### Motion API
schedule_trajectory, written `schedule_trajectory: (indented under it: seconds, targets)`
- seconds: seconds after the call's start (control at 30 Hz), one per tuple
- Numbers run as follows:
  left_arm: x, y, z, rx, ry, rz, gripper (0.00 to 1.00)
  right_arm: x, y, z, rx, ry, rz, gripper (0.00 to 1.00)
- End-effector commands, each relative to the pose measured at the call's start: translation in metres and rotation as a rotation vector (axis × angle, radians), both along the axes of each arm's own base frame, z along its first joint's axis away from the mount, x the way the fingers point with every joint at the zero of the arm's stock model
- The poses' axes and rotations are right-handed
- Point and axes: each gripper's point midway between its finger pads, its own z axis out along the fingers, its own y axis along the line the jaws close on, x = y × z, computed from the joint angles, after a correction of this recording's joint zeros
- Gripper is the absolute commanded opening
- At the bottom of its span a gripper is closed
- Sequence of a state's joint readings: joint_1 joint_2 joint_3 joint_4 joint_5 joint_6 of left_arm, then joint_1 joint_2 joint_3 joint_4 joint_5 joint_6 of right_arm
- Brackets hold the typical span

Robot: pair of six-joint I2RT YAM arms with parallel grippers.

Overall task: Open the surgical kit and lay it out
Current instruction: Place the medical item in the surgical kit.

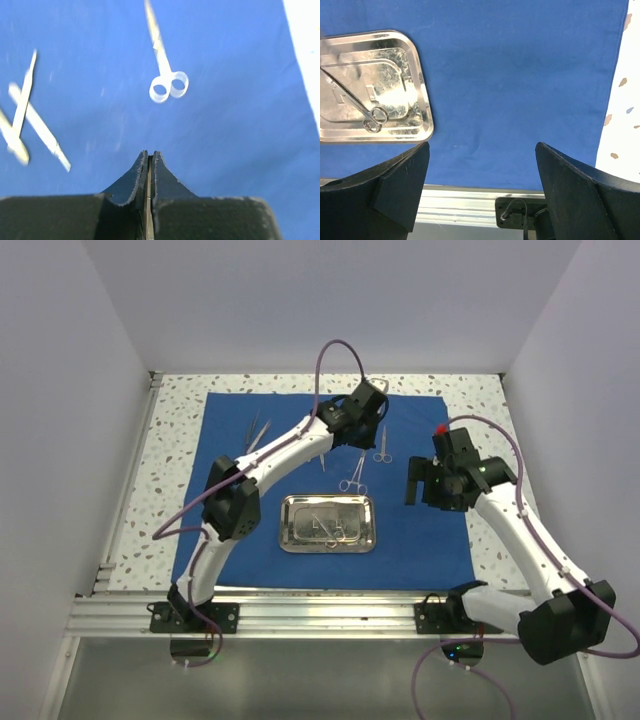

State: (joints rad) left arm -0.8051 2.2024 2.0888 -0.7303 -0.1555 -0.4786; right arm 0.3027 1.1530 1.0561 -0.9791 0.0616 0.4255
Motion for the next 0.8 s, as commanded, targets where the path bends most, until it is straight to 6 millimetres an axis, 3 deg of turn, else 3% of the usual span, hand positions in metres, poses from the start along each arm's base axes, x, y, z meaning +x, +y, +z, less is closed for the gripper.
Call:
schedule_trajectory:
  seconds: [0.0,0.1,0.2,0.23,0.27,0.33,0.37,0.43,0.5,0.6,0.63,0.67,0.73,0.77]
  targets:
    - [0.022,-0.003,-0.012,0.021,-0.011,0.046,0.00,-0.008,-0.006,0.008,-0.012,-0.017,-0.009,0.91]
    - [0.043,-0.016,-0.018,-0.054,-0.077,0.100,0.00,-0.018,-0.009,0.008,-0.015,-0.003,-0.020,0.91]
    - [0.067,-0.032,-0.001,-0.144,-0.188,0.137,0.00,-0.030,-0.014,0.008,-0.022,0.004,-0.029,0.91]
    - [0.075,-0.035,-0.006,-0.146,-0.206,0.151,0.00,-0.034,-0.016,0.007,-0.028,0.011,-0.034,0.91]
    - [0.087,-0.042,0.012,-0.189,-0.262,0.166,0.00,-0.036,-0.017,0.009,-0.026,0.002,-0.035,0.91]
    - [0.103,-0.046,0.011,-0.200,-0.314,0.198,0.00,-0.039,-0.017,0.013,-0.020,0.000,-0.032,0.91]
    - [0.113,-0.054,0.025,-0.243,-0.365,0.198,0.00,-0.041,-0.017,0.014,-0.017,-0.001,-0.028,0.91]
    - [0.122,-0.061,0.023,-0.273,-0.394,0.197,0.00,-0.043,-0.020,0.015,-0.032,0.004,-0.024,0.91]
    - [0.131,-0.068,0.034,-0.323,-0.448,0.196,0.00,-0.044,-0.021,0.018,-0.040,-0.002,-0.022,0.91]
    - [0.144,-0.070,0.030,-0.330,-0.494,0.217,0.01,-0.044,-0.023,0.021,-0.046,-0.007,-0.023,0.91]
    - [0.146,-0.070,0.031,-0.332,-0.499,0.223,0.08,-0.045,-0.023,0.021,-0.047,-0.006,-0.022,0.91]
    - [0.149,-0.069,0.036,-0.341,-0.513,0.229,0.37,-0.044,-0.023,0.021,-0.046,-0.007,-0.020,0.91]
    - [0.149,-0.066,0.042,-0.344,-0.529,0.242,0.70,-0.044,-0.023,0.021,-0.047,-0.005,-0.015,0.91]
    - [0.151,-0.063,0.043,-0.339,-0.539,0.242,0.99,-0.043,-0.021,0.021,-0.043,-0.005,-0.012,0.91]
